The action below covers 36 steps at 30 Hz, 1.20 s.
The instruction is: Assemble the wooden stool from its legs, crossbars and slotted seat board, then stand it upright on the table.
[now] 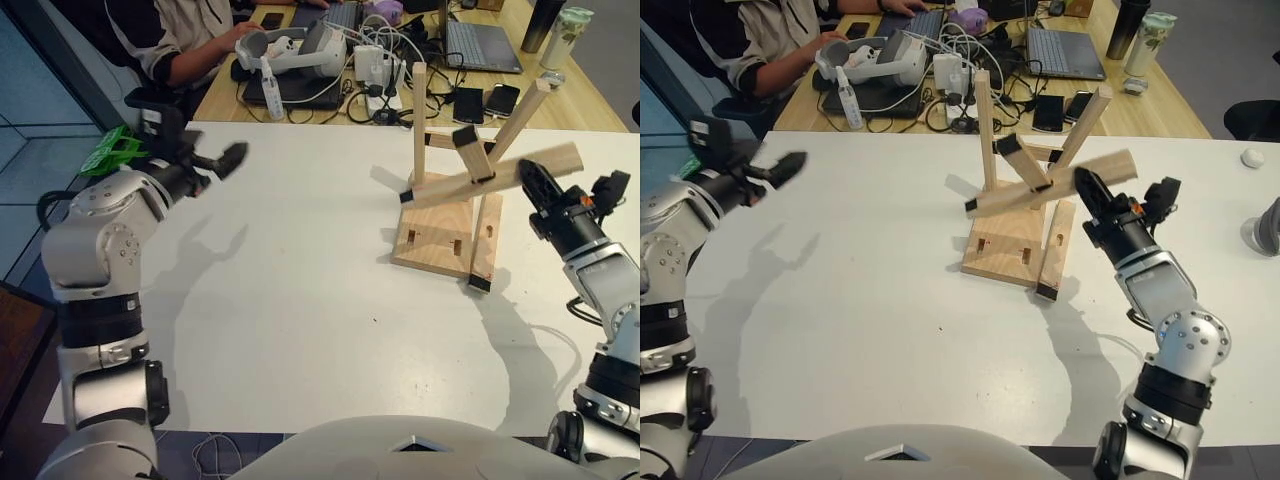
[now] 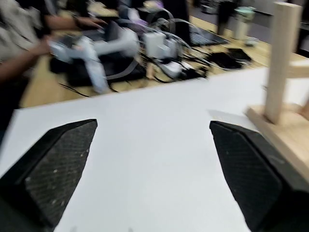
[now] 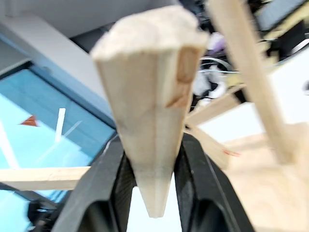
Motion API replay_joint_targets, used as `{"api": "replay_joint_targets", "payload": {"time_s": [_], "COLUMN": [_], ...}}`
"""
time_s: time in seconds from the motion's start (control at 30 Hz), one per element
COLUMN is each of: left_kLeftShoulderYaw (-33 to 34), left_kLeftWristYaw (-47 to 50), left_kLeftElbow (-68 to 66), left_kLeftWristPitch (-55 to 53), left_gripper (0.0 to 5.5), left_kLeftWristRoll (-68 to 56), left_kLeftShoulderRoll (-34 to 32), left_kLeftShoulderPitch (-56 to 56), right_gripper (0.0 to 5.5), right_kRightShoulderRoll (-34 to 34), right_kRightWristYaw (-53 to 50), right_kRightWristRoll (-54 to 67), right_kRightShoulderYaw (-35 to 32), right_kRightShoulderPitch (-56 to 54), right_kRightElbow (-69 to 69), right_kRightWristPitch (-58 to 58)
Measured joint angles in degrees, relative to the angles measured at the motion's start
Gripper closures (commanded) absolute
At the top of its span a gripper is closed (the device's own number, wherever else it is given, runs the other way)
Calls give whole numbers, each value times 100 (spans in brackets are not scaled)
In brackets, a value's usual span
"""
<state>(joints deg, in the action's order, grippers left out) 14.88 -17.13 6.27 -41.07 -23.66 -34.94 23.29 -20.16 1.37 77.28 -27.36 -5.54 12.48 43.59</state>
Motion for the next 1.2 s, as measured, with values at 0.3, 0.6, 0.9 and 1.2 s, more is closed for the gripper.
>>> {"api": "replay_joint_targets", "payload": {"time_s": [0.3,0.6,0.9,1.2], "left_kLeftShoulderYaw": [376,-377,-1329,-1541], "left_kLeftWristYaw": [3605,3559,3049,2989], "left_kLeftElbow": [2837,3395,3590,3608], "left_kLeftWristPitch": [406,508,605,666], "left_gripper": [121,121,121,121], "left_kLeftWristRoll": [1675,2207,2624,2896], "left_kLeftShoulderRoll": [2504,2992,3075,3163], "left_kLeftShoulderPitch": [-1450,-2254,-3369,-3376], "right_gripper": [450,450,450,450], "right_kRightShoulderRoll": [-235,-909,-1182,-957], "right_kRightWristYaw": [-471,-846,-1532,-3011], "right_kRightWristRoll": [-116,606,1032,150], "right_kRightShoulderYaw": [-526,-908,-602,326], "right_kRightShoulderPitch": [1044,1302,1480,728], "right_kRightElbow": [405,534,1027,1676], "right_kRightWristPitch": [0,472,472,69]}}
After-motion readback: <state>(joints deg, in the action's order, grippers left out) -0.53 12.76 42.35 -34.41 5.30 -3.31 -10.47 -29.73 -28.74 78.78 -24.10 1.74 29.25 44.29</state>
